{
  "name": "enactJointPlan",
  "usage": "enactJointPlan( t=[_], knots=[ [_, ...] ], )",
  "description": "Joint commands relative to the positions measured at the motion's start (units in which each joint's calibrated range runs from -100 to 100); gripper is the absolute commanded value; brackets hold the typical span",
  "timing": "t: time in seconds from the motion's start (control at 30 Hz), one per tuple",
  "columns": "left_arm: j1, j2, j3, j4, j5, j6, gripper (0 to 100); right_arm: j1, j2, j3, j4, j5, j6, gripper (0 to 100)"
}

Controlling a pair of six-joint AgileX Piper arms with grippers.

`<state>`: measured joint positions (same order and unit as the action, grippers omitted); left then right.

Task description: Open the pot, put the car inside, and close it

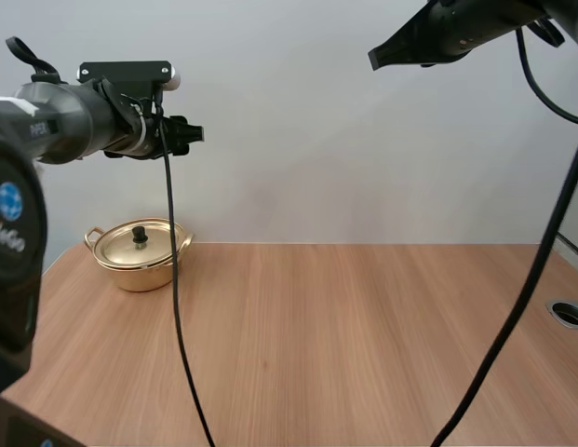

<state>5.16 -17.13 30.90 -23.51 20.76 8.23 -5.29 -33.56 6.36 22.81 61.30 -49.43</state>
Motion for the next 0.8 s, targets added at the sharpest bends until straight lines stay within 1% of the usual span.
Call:
enactJointPlan(
  t=[0.0,0.07,0.13,0.23,0.3,0.37,0.43,0.47,0.53,0.6,0.63,0.7,0.77],
  knots=[
    [-0.11,-23.83,6.56,-3.07,0.42,0.03,100,-0.24,-5.75,28.88,3.83,-33.74,-1.09,0],
    [-0.11,-30.49,11.04,-2.33,0.38,0.03,100,-0.24,-8.42,37.72,6.61,-43.95,-1.23,0],
    [-0.11,-37.14,15.33,-0.1,1.22,0.03,100,-0.24,-11.05,45.76,9.29,-53.55,-1.23,0],
    [-0.11,-48.38,20.76,1.98,6.43,0.14,100,-0.24,-14.65,56.88,9.96,-65.89,-1.23,0],
    [-0.11,-55.51,23.28,3.27,12.57,0.29,100,-0.24,-16.91,62.74,9.86,-70.58,-1.23,0],
    [-0.11,-61.24,25.87,3.27,19.48,0.29,100,-0.11,-19.57,66.94,9.86,-71.39,-1.23,0],
    [-0.66,-65.28,29.2,3.36,25.8,0.15,100,0.45,-23.13,70.92,9.28,-71.39,-1.23,0],
    [-1.0,-66.02,30.89,3.93,26.96,0.15,100,0.88,-25.03,72.67,8.87,-71.39,-1.23,0],
    [-1.54,-67.32,36.3,5.74,26.7,0.05,100,1.98,-28.8,75.6,7.42,-71.39,-1.23,0],
    [-1.64,-68.0,42.37,6.7,25.06,0.05,100,3.28,-33.51,78.72,5.87,-71.39,-1.23,0],
    [-1.64,-68.14,45.92,7.84,22.06,0.28,100,3.86,-35.92,80.16,4.6,-71.22,-1.23,0],
    [-1.64,-68.29,50.04,11.0,14.83,-1.06,100,3.51,-39.86,82.77,2.94,-70.39,-1.23,0],
    [-1.64,-68.29,52.17,14.91,15.27,-3.99,100,2.08,-42.5,84.1,3.05,-63.75,-1.23,0]
  ],
)
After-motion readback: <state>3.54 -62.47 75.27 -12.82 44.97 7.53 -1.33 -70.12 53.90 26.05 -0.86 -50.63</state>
